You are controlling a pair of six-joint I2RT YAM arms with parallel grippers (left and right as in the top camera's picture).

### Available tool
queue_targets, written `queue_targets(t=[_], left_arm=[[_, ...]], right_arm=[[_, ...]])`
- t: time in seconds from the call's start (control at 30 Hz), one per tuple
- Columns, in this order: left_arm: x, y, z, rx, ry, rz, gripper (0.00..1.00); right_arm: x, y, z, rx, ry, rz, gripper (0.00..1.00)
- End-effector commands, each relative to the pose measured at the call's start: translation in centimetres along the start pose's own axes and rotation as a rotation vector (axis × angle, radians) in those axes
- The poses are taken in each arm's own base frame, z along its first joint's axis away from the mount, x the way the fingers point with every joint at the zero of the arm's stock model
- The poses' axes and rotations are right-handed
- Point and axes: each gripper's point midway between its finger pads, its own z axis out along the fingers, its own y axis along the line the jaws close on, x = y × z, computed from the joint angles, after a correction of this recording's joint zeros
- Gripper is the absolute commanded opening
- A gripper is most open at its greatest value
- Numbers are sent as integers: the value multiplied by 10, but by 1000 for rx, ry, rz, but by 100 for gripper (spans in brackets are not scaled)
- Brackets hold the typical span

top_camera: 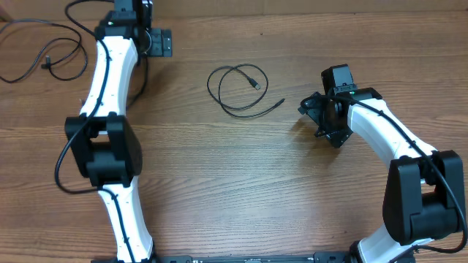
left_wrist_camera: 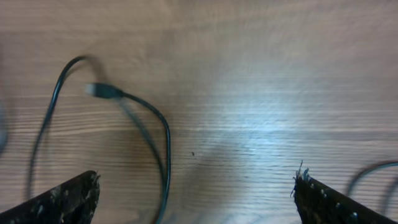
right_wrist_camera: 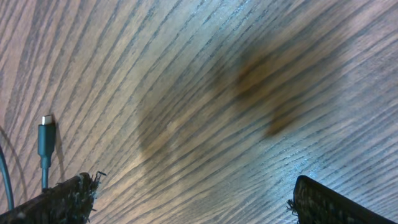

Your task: Untangle cables

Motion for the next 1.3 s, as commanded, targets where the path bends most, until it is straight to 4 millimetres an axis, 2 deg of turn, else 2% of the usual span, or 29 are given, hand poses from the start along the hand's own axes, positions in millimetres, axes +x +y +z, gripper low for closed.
queue_targets(t=[0.0,0.07,0.1,0.2,0.23,0.33,0.4,0.47,0.57,0.63,0.73,0.77,0.8,0.83,0.87,0.93,1.0,1.07,1.27], left_arm=[[-64,6,-133,28,-259,-138,100],[-64,-17,-165,158,-271,-166,99],[-60,-35,-179,256,-261,-146,100],[-43,-66,-187,395,-189,-124,100],[-26,-76,-178,414,-102,-168,100],[24,-87,-149,338,145,-360,100],[45,-99,-135,298,247,-438,100],[63,-133,-111,311,329,-402,100],[90,-165,-79,294,427,-355,100],[119,-183,-61,242,533,-399,100],[149,-191,-38,129,609,-433,100],[166,-183,-28,10,638,-469,100],[173,-175,-25,-70,637,-489,100],[177,-167,-24,-139,627,-504,100],[184,-145,-25,-313,584,-523,100],[185,-136,-27,-392,545,-512,100],[180,-140,-23,-378,512,-509,100],[165,-157,-10,-284,462,-537,100],[155,-178,2,-172,453,-565,100]], right_arm=[[-2,2,-1,-8,-4,-3,100],[-2,2,-1,-8,-4,-3,100],[-2,2,-1,-8,-4,-3,100],[-2,2,-1,-8,-4,-3,100],[-2,2,-1,-8,-4,-3,100],[-2,2,-1,-8,-4,-3,100],[-2,2,-1,-8,-4,-3,100],[-2,2,-1,-8,-4,-3,100],[-2,2,-1,-8,-4,-3,100],[-2,2,-1,-8,-4,-3,100],[-2,2,-1,-8,-4,-3,100],[-2,2,-2,-8,-4,-3,100],[-2,2,-1,-8,-4,-3,100],[-2,2,-1,-8,-4,-3,100],[-2,2,-1,-8,-4,-3,100],[-2,2,-2,-8,-4,-3,100],[-2,2,-1,-8,-4,-3,100],[-2,2,-1,-8,-4,-3,100],[-2,2,-1,-8,-4,-3,100]])
